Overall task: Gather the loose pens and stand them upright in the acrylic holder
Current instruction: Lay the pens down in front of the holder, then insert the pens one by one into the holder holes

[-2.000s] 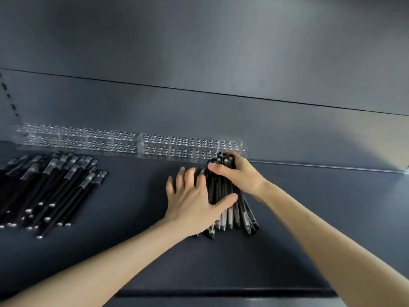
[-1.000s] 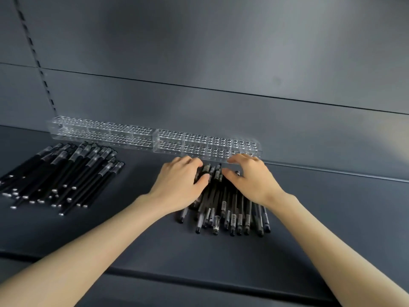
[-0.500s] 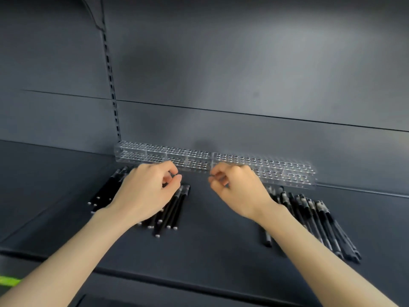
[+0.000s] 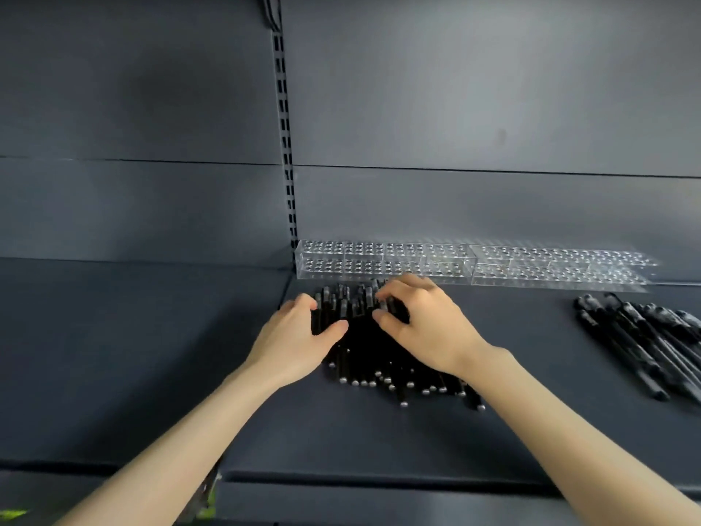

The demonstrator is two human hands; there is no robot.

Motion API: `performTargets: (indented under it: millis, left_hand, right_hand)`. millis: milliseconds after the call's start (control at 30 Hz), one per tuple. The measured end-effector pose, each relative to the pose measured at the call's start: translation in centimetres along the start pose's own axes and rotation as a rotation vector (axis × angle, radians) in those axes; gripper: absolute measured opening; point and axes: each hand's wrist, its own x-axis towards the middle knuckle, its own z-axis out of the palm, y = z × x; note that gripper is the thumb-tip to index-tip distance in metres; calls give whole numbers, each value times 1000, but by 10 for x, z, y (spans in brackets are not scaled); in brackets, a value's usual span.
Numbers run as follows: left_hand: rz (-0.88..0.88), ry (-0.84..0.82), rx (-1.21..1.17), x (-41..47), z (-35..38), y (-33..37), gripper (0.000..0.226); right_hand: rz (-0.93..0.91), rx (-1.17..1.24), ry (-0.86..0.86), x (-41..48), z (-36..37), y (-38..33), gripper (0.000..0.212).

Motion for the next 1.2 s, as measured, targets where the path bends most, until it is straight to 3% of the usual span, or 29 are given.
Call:
performTargets:
  millis: [300,433,533,700,867,1100,1200]
  left_hand:
    - [-145,-152,-146,42,0,-8,81]
    - [-169,-153,-143,56,3,-15,64]
    - [-124,-170,-151,59,5,-16,25]
    - [-93,-214,-52,58,-1,-7,49]
    - [-58,-296,-7,63,-5,-7,50]
    - [60,-251,-2,61,-6,-12,49]
    - [96,-269,-71,61,-9,-18,37]
  right_hand:
    - [12,-145,-200,35,15,1,53]
    - [4,-181,-193,36,23,7,53]
    - [-5,-184,-175,36,27,8,52]
    - [-26,-184,-162,37,28,9,54]
    - [-19,-169,-151,36,28,8,54]
    - [1,-154,-143,35,28,6,54]
    - [10,-187,-133,38,27,6,55]
